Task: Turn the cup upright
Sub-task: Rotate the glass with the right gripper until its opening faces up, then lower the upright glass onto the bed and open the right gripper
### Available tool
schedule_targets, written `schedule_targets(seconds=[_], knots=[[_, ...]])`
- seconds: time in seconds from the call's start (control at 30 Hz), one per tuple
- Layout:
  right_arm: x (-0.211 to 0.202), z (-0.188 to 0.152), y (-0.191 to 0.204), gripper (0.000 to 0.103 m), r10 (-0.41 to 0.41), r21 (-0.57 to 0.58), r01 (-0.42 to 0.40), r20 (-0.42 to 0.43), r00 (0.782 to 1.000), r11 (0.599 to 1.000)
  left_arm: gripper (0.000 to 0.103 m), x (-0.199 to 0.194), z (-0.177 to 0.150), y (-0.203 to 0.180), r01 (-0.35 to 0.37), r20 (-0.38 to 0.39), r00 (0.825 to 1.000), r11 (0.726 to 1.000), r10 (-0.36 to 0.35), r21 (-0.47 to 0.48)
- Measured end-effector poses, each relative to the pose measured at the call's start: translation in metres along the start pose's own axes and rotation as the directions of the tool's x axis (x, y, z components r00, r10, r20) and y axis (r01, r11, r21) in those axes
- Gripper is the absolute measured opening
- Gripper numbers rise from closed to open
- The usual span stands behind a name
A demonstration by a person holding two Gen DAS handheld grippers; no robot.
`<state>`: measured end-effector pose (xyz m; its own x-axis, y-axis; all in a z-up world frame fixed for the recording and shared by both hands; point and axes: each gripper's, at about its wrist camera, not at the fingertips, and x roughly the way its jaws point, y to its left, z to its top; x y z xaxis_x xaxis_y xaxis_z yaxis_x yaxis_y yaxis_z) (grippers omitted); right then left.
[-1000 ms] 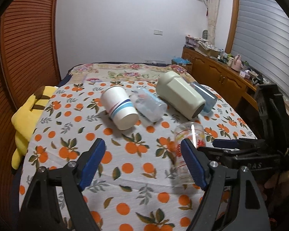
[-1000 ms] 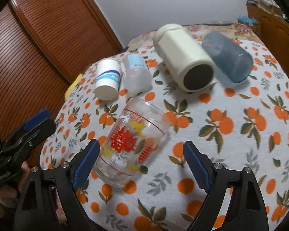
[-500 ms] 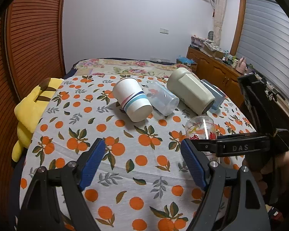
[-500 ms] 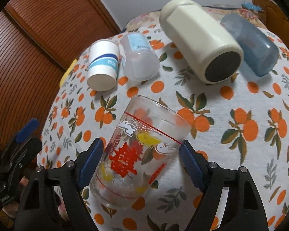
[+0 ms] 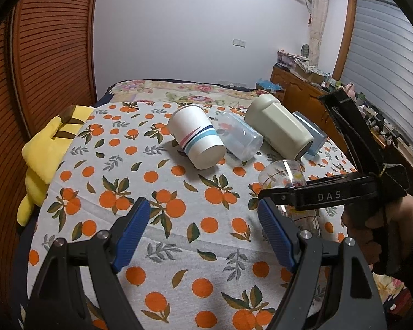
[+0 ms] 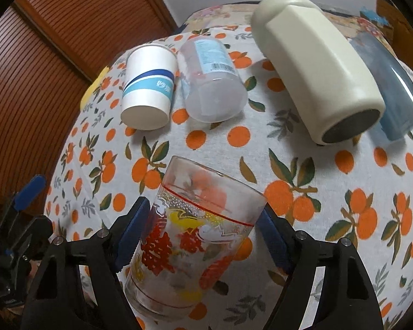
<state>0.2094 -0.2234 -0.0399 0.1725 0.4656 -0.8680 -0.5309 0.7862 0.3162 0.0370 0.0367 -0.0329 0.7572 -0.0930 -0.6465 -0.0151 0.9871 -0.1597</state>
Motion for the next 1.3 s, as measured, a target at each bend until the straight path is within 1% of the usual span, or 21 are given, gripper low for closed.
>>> schedule_targets(seconds=[0.13, 0.2, 0.3, 0.4, 0.53, 0.67, 0.77, 0.9, 1.03, 1.17, 1.23, 1.3], knots=[[0.002, 0.001, 0.006, 0.076, -0.009, -0.037, 0.010, 0.007, 1.000, 0.999, 0.081, 0.000, -0.001, 0.001, -0.001, 0.000, 1.000, 1.000, 0.001, 0.000], [-0.001, -0.001, 0.006, 0.074, 0.000, -0.055, 0.002, 0.037, 0.999, 0.998, 0.081, -0.001, -0.001, 0.002, -0.002, 0.002, 1.000, 1.000, 0.002, -0.003], [-0.013, -0.004, 0.009, 0.073, -0.006, -0.088, 0.015, 0.106, 0.994, 0.996, 0.081, 0.000, -0.001, 0.004, -0.007, 0.001, 1.000, 1.000, 0.007, -0.008], [-0.026, -0.009, 0.012, 0.072, -0.029, -0.131, 0.053, 0.176, 0.984, 0.990, 0.081, 0.000, -0.002, 0.005, -0.006, 0.003, 1.000, 1.000, 0.006, -0.011], [-0.041, -0.016, 0.020, 0.071, -0.112, -0.196, 0.162, 0.247, 0.962, 0.967, 0.081, 0.002, -0.002, 0.003, 0.000, 0.000, 1.000, 1.000, 0.000, -0.010], [-0.049, -0.022, 0.021, 0.070, -0.129, -0.218, 0.195, 0.285, 0.950, 0.956, 0.081, 0.002, -0.002, -0.001, 0.006, 0.004, 1.000, 1.000, -0.006, -0.002], [-0.055, -0.028, 0.022, 0.069, -0.137, -0.241, 0.222, 0.324, 0.936, 0.945, 0.081, 0.001, -0.001, -0.002, 0.005, 0.008, 1.000, 1.000, -0.005, -0.001], [-0.055, -0.033, 0.024, 0.068, -0.158, -0.265, 0.258, 0.347, 0.924, 0.929, 0.081, 0.000, -0.001, -0.005, 0.005, 0.013, 1.000, 1.000, -0.005, 0.004], [-0.056, -0.037, 0.027, 0.067, -0.166, -0.270, 0.270, 0.353, 0.921, 0.924, 0.081, -0.003, 0.000, -0.006, 0.003, 0.030, 1.000, 1.000, -0.003, 0.009], [-0.057, -0.040, 0.029, 0.066, -0.163, -0.249, 0.257, 0.342, 0.926, 0.934, 0.081, -0.008, 0.001, -0.008, -0.006, 0.059, 0.998, 1.000, 0.005, 0.019], [-0.059, -0.039, 0.030, 0.066, -0.141, -0.244, 0.232, 0.338, 0.930, 0.942, 0.081, -0.011, 0.002, -0.008, -0.014, 0.072, 0.997, 1.000, 0.013, 0.020], [-0.058, -0.038, 0.031, 0.066, -0.146, -0.236, 0.234, 0.337, 0.930, 0.943, 0.081, -0.014, 0.003, -0.008, -0.021, 0.086, 0.996, 1.000, 0.019, 0.021]])
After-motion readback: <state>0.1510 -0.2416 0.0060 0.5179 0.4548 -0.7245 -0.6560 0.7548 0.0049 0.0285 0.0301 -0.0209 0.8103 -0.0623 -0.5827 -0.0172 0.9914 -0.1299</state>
